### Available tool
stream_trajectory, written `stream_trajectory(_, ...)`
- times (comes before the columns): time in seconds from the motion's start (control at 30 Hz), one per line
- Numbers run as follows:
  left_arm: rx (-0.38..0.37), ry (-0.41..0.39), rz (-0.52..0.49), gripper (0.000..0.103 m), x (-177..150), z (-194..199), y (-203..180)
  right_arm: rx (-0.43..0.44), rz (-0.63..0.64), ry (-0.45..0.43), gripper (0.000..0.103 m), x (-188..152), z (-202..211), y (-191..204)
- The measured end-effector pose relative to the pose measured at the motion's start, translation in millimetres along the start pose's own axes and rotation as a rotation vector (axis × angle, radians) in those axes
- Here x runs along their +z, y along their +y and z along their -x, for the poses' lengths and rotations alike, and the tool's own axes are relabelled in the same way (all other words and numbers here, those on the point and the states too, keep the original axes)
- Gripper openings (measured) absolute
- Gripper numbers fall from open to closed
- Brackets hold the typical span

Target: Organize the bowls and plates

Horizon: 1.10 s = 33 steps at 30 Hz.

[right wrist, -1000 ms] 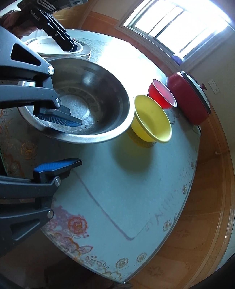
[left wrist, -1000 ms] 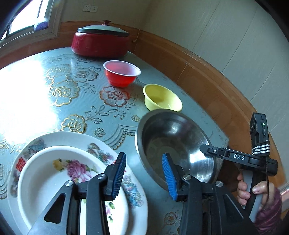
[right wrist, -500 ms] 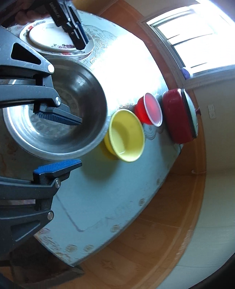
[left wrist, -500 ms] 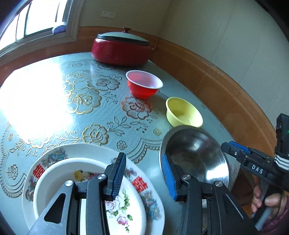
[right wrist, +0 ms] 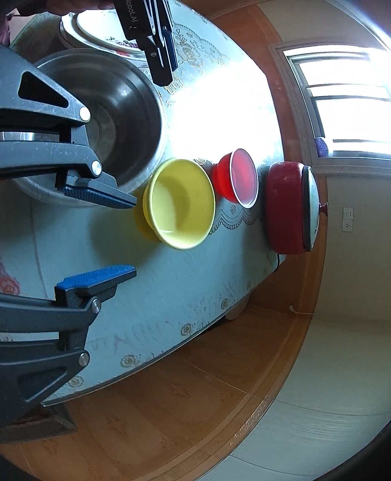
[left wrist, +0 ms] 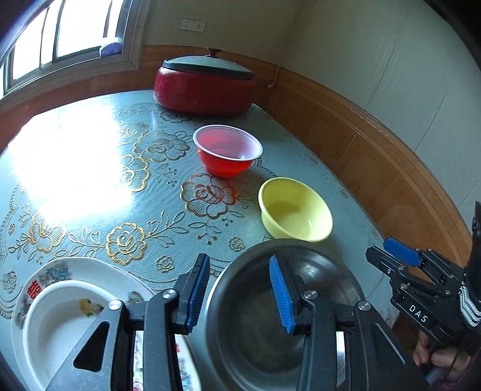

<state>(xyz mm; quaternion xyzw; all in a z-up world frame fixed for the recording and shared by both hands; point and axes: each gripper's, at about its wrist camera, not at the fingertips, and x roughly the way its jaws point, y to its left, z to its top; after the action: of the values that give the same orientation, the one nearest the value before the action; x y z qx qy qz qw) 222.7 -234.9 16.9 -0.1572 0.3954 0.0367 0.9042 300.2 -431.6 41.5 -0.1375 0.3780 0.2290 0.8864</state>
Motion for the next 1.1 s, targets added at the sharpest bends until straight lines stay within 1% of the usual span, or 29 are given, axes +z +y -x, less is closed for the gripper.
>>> stream_trajectory(0.3, 0.034, 0.01, -0.007, 0.042, 5, -12, -19, 0.026, 0.001, -0.008, 0.039, 3, -8, -19)
stream_trajectory(0.53, 0.031, 0.014, -0.023, 0.042, 13, -23, -30, 0.004, -0.056, -0.007, 0.039, 9, -16, -43)
stream_trajectory(0.6, 0.03, 0.019, -0.03, 0.042, 17, -28, -32, -0.006, -0.094, -0.012, 0.039, 12, -20, -53)
stream_trajectory(0.7, 0.037, 0.028, -0.046, 0.042, 22, -37, -36, -0.029, -0.186, -0.025, 0.039, 15, -27, -75)
stream_trajectory(0.83, 0.044, 0.048, -0.06, 0.042, 31, -50, -38, -0.045, -0.271, -0.012, 0.039, 23, -46, -98)
stream_trajectory(0.87, 0.046, 0.053, -0.06, 0.042, 33, -53, -38, -0.035, -0.292, -0.011, 0.039, 24, -50, -103)
stream_trajectory(0.93, 0.047, 0.065, -0.051, 0.042, 38, -60, -37, 0.015, -0.363, 0.004, 0.039, 27, -61, -113)
stream_trajectory(1.0, 0.049, 0.076, -0.04, 0.042, 43, -68, -35, 0.081, -0.414, 0.023, 0.039, 30, -75, -119)
stream_trajectory(1.1, 0.054, 0.091, -0.028, 0.042, 48, -78, -31, 0.119, -0.419, 0.057, 0.039, 36, -95, -117)
